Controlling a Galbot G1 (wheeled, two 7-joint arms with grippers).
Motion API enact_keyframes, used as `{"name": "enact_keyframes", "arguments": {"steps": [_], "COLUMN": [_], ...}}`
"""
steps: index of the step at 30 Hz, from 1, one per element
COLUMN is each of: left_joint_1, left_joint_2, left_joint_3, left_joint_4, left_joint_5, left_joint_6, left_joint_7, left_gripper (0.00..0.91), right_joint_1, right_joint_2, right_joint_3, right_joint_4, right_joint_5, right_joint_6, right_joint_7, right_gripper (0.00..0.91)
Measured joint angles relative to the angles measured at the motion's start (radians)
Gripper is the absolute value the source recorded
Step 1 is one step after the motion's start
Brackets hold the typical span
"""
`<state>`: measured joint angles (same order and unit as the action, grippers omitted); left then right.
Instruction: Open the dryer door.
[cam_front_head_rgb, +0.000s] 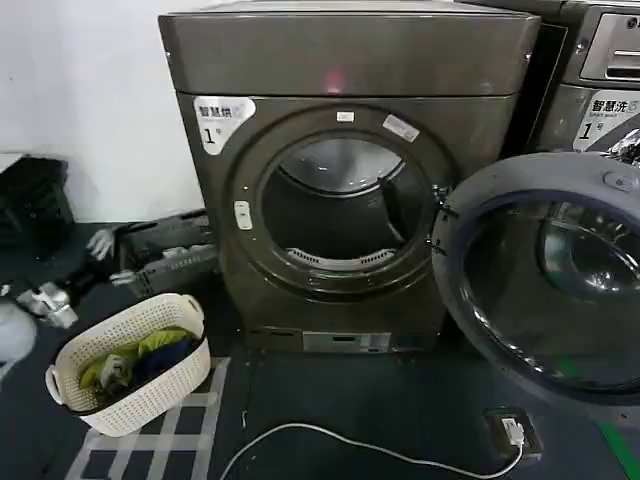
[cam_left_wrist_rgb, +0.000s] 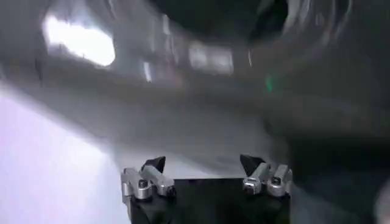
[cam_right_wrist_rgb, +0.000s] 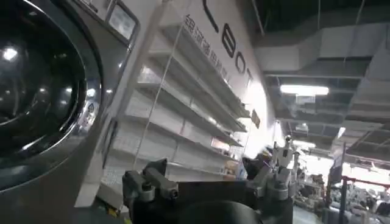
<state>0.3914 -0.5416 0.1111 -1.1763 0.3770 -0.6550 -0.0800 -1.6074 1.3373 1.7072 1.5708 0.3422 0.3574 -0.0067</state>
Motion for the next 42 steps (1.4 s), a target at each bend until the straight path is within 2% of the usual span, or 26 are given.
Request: {"name": "enact_keyframes", "arguments": {"steps": [3, 8, 14, 18, 26, 28, 34, 42], "left_joint_1": [-0.059, -0.139, -0.183, -0.192, -0.212, -0.214, -0.204, -0.203], "left_joint_2": [-0.037, -0.054, -0.062, -0.065, -0.044, -0.034, -0.002, 0.019], "left_joint_3": [0.022, 0.090, 0.142, 0.144, 0.167, 0.184, 0.243, 0.330], "left_joint_4": [0.028, 0.038, 0.074, 0.106, 0.141, 0.131, 0.088, 0.074], "left_joint_5": [0.200, 0.536, 0.936, 1.200, 1.692, 1.747, 1.764, 1.606], "left_joint_6": [-0.096, -0.172, -0.173, -0.173, -0.171, -0.170, -0.170, -0.169], "left_joint_7": [-0.091, -0.141, -0.150, -0.086, -0.073, -0.071, -0.066, -0.046], "left_gripper": [0.907, 0.907, 0.907, 0.907, 0.907, 0.907, 0.907, 0.907], "right_joint_1": [0.000, 0.000, 0.000, -0.002, 0.000, 0.001, -0.002, -0.004], "right_joint_2": [0.003, 0.008, 0.015, 0.016, 0.013, 0.013, 0.016, 0.016], "right_joint_3": [0.003, 0.008, 0.009, 0.009, 0.012, 0.012, 0.008, 0.009], "right_joint_4": [0.004, 0.008, 0.012, 0.013, 0.017, 0.017, 0.023, 0.025], "right_joint_5": [0.000, 0.000, 0.000, 0.000, 0.000, 0.000, 0.000, 0.000], "right_joint_6": [-0.001, -0.002, -0.002, -0.002, -0.005, -0.006, -0.006, -0.006], "right_joint_7": [0.000, 0.000, 0.000, 0.000, 0.001, 0.001, 0.002, 0.002], "right_gripper": [0.907, 0.907, 0.907, 0.907, 0.907, 0.907, 0.907, 0.907]}}
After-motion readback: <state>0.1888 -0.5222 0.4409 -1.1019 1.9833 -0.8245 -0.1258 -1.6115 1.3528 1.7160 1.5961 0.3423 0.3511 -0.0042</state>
